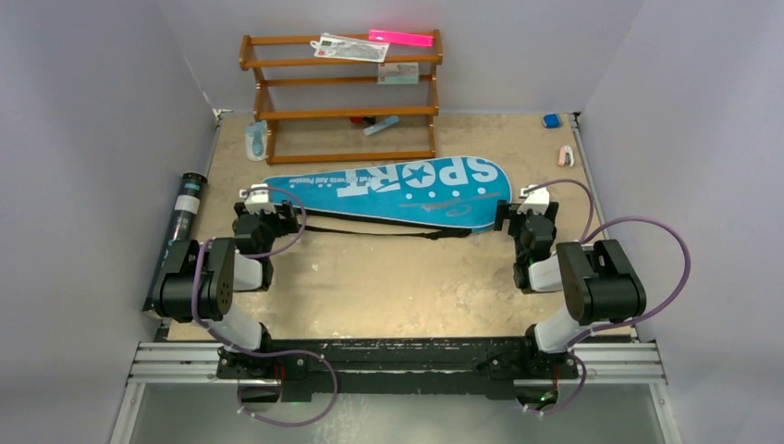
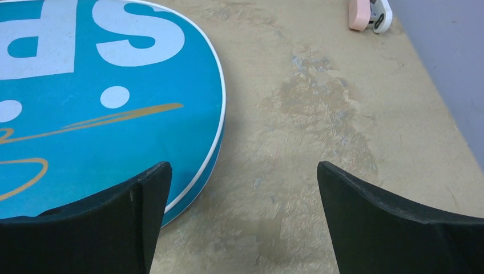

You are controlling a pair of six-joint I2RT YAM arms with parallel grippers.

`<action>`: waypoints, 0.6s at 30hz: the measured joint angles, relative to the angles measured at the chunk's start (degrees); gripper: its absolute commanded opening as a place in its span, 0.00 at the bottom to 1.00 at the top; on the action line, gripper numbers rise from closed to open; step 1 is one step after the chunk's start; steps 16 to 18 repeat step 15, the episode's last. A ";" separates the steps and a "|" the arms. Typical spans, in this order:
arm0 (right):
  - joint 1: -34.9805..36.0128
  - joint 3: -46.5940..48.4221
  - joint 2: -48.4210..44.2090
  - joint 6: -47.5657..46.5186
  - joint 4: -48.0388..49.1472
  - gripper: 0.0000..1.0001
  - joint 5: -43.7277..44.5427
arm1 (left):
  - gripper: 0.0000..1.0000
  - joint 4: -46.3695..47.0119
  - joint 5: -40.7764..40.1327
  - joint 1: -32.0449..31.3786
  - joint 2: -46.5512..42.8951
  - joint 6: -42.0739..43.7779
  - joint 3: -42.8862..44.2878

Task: Pack up the badminton gear
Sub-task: Reset both arms

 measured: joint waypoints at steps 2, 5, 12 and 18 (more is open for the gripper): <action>0.00 0.20 0.02 0.11 -0.33 0.99 0.22 | 0.87 0.46 0.39 0.00 0.00 0.04 0.00; 0.02 0.22 0.02 0.11 -0.31 0.99 0.37 | 0.88 0.83 0.72 0.00 0.00 0.04 0.00; 0.02 0.22 0.02 0.11 -0.28 0.99 0.39 | 0.89 1.20 0.79 0.00 0.00 0.07 0.00; 0.02 0.22 0.02 0.11 -0.28 0.99 0.39 | 0.90 1.22 0.76 -0.04 0.00 0.11 0.00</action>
